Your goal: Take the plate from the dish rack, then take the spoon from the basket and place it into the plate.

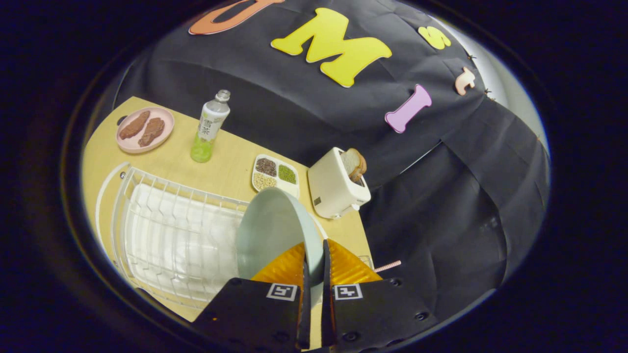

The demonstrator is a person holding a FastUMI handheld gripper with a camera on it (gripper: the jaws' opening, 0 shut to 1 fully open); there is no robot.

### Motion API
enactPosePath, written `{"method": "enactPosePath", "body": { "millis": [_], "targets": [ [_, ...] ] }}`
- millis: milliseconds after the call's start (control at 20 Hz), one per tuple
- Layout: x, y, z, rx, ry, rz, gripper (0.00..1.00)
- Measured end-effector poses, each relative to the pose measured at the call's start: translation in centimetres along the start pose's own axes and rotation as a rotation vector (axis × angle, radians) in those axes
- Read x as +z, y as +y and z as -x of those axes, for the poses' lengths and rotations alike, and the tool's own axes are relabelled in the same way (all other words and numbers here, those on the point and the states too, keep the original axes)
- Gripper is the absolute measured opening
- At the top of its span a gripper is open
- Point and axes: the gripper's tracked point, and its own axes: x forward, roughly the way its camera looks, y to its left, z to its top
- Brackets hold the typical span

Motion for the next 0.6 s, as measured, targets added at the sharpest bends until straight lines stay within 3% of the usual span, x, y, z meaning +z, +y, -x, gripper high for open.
{"method": "enactPosePath", "body": {
  "millis": [200, 600],
  "targets": [
    [-1.4, -1.7, 0.6, -0.006, -0.040, -0.041, 0.14],
    [-9.4, -6.0, 3.8, 0.306, -0.119, -0.238, 0.14]
  ]
}}
